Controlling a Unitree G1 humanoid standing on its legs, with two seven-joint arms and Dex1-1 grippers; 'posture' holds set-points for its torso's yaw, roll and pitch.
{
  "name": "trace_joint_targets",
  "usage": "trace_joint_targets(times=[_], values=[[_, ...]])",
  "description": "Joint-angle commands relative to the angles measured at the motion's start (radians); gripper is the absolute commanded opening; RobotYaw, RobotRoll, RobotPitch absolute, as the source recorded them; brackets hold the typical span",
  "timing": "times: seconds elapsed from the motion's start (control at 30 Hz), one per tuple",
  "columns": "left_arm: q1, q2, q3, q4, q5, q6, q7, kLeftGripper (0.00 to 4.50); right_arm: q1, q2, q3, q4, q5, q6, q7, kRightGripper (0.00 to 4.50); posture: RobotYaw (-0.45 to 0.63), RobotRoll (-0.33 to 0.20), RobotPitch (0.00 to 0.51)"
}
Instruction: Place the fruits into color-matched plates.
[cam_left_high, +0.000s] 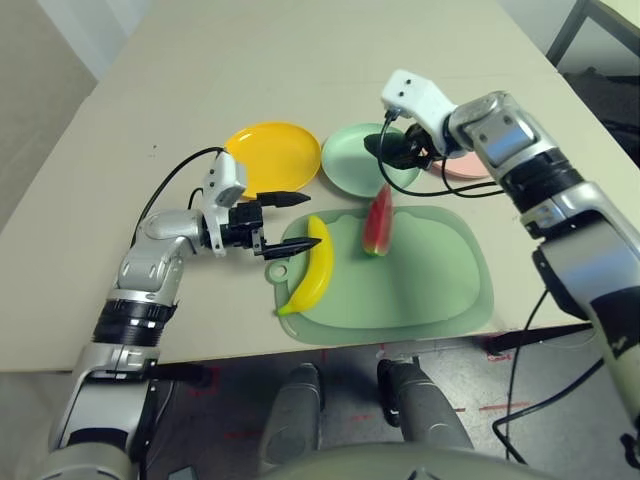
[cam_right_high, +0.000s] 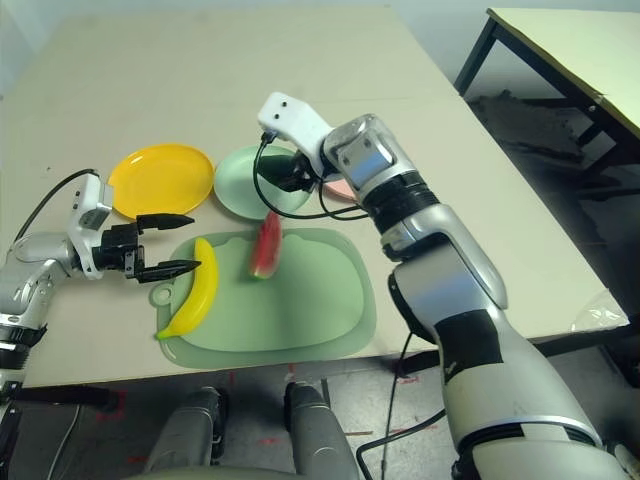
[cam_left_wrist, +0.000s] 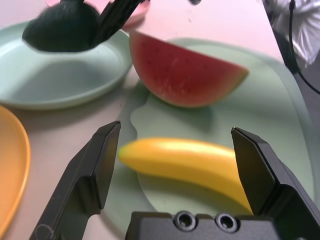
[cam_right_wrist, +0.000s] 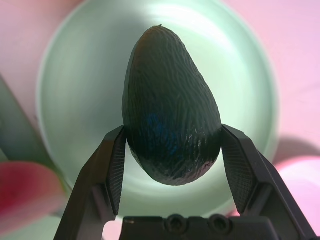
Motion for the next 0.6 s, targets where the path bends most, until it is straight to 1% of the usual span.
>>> trace_joint_targets(times=[0.03, 0.07, 0.1, 0.2, 0.3, 0.33, 0.43, 0.6], values=[[0.013, 0.017, 0.001, -0.018, 0.009, 0.002, -0.007, 4.50, -0.031, 0.018, -0.034, 0.071, -0.042, -0.067, 0.010, 3.86, 0.06, 0.000, 0.171], [0.010, 0.018, 0.003, -0.013, 0.010, 0.000, -0.006, 4.50, -0.035, 0.018, -0.040, 0.082, -0.050, -0.080, 0.013, 4.06, 0.07, 0.000, 0.169], [0.007, 0.020, 0.005, -0.008, 0.012, -0.003, -0.004, 4.50, -0.039, 0.015, -0.045, 0.091, -0.057, -0.090, 0.017, 4.47, 0.07, 0.000, 0.169], [0.001, 0.025, 0.007, 0.009, 0.014, -0.010, -0.009, 4.50, -0.047, -0.011, -0.054, 0.096, -0.088, -0.125, 0.042, 4.49, 0.07, 0.000, 0.169], [-0.008, 0.025, 0.004, 0.029, 0.017, -0.020, -0.017, 4.50, -0.050, -0.060, -0.048, 0.063, -0.122, -0.170, 0.095, 4.49, 0.07, 0.000, 0.169], [-0.015, 0.022, 0.002, 0.042, 0.020, -0.025, -0.020, 4.50, -0.052, -0.078, -0.047, 0.045, -0.130, -0.187, 0.121, 4.49, 0.03, 0.000, 0.166], [-0.032, 0.016, -0.005, 0.076, 0.026, -0.042, -0.035, 4.50, -0.059, -0.135, -0.041, -0.018, -0.159, -0.242, 0.191, 4.49, 0.02, 0.000, 0.165], [-0.053, 0.013, -0.010, 0.119, 0.023, -0.062, -0.087, 4.50, -0.031, -0.261, -0.009, -0.216, -0.201, -0.508, 0.363, 4.49, 0.01, 0.000, 0.165]])
